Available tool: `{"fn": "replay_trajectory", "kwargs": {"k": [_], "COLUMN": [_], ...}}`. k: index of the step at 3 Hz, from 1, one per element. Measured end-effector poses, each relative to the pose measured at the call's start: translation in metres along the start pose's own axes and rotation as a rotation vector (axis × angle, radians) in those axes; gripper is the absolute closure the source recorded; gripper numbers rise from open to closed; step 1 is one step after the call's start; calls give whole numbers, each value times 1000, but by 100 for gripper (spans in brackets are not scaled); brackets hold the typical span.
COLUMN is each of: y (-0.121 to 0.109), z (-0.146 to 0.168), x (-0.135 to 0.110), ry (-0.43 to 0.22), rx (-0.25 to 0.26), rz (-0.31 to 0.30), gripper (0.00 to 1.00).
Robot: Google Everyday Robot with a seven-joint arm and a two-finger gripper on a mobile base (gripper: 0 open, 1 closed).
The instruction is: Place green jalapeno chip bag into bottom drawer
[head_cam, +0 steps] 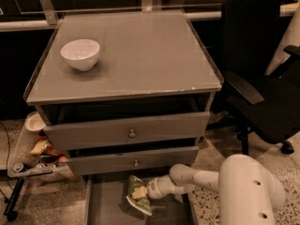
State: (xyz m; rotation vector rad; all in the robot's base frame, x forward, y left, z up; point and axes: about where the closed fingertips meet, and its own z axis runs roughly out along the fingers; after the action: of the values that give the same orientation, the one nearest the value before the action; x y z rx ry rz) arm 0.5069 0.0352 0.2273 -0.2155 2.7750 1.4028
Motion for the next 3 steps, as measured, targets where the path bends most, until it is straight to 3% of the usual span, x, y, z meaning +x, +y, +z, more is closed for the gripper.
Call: {"fn": "replay_trajectory", "kwargs": {"k": [1,3], "y": [0,0], "z": [0,1], "x": [-2,-2], "ry": [-3,-2], "rx": [0,0], "rz": [-1,-1], "gripper": [82,35]}}
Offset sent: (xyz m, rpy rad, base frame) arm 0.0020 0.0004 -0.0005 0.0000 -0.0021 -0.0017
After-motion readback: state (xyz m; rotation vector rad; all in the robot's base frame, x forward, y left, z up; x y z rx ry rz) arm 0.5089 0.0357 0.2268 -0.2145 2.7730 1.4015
